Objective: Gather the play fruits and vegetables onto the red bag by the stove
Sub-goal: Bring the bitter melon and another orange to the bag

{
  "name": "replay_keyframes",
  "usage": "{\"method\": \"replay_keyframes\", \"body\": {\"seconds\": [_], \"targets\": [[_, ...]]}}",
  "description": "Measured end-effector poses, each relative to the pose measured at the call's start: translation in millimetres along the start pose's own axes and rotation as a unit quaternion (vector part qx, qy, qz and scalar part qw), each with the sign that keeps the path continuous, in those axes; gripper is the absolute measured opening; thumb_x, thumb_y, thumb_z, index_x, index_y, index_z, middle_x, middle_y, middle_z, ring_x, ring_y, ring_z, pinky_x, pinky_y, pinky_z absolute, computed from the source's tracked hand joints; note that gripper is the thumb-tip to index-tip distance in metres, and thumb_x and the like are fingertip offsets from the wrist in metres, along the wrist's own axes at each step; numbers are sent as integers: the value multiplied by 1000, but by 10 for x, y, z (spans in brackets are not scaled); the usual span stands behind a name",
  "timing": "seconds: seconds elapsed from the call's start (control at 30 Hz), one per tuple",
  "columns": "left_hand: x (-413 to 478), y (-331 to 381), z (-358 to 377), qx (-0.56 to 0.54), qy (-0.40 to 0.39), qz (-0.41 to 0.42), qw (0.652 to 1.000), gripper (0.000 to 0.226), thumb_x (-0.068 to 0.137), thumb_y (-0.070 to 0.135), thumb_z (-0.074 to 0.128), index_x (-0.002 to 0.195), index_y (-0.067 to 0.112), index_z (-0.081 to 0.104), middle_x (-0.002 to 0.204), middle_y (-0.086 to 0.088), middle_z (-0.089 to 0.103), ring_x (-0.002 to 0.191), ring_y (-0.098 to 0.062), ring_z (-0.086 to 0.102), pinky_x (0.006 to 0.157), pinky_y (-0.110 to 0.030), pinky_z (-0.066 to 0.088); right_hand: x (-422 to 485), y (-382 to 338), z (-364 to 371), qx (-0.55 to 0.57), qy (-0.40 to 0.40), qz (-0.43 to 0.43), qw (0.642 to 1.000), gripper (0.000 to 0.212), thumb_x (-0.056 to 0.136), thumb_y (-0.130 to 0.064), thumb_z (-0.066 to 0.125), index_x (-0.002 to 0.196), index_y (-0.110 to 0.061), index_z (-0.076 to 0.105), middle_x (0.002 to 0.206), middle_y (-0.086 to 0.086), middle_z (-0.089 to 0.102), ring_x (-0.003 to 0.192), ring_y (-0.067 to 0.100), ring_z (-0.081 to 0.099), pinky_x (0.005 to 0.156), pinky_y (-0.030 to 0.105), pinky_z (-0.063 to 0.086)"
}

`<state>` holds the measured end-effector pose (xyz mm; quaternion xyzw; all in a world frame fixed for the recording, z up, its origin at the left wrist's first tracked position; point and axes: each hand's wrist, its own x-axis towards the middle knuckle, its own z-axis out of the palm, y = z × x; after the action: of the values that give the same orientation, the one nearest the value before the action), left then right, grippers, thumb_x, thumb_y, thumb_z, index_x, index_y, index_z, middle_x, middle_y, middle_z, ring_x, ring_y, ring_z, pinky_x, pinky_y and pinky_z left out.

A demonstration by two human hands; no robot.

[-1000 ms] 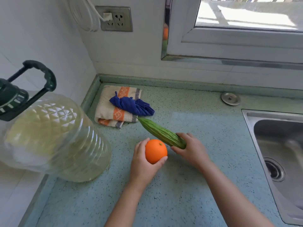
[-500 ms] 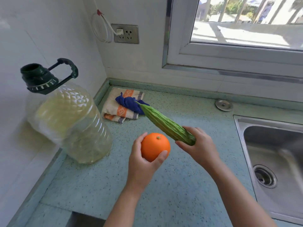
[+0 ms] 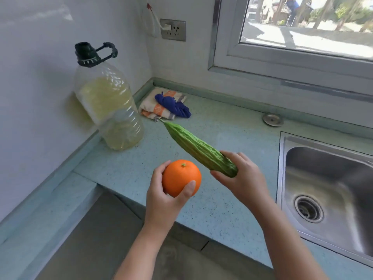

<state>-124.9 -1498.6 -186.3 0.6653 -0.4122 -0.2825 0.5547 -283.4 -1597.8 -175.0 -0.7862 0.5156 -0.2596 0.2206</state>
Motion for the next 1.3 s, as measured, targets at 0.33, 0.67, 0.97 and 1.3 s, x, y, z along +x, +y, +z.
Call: {"method": "replay_keyframes", "body": {"seconds": [0.33, 0.67, 0.97, 1.3], "targets": [[-881, 64, -405, 35, 134, -8, 990, 74, 52, 64, 67, 119, 38, 45, 122, 21, 46, 101, 5, 52, 71, -9, 46, -526, -380, 32, 29, -69, -91, 993, 55, 75, -42, 70, 124, -26, 53, 102, -4, 57, 87, 13, 52, 72, 27, 44], [-1826, 26, -1368, 41, 293, -14, 955, 67, 51, 58, 68, 113, 41, 46, 119, 24, 48, 101, 7, 52, 77, -12, 46, -1097, -1421, 487, 58, -139, -218, 964, 52, 73, -39, 71, 121, -30, 55, 99, -6, 57, 90, 15, 54, 71, 27, 40], [-3553, -154, -2590, 40, 451, -44, 891, 68, 50, 56, 69, 112, 36, 49, 116, 23, 51, 98, 2, 56, 78, -20, 48, -2601, -2680, 1049, 100, -238, -333, 907, 53, 71, -34, 74, 120, -26, 57, 98, -5, 58, 90, 16, 56, 74, 33, 47], [-5668, -317, -3656, -12, 609, -75, 789, 66, 49, 53, 71, 110, 36, 49, 117, 10, 54, 93, -5, 60, 72, -24, 51, -4587, -3962, 1559, 112, -342, -467, 808, 52, 72, -35, 74, 120, -27, 56, 94, -3, 57, 85, 19, 56, 69, 31, 44]]}}
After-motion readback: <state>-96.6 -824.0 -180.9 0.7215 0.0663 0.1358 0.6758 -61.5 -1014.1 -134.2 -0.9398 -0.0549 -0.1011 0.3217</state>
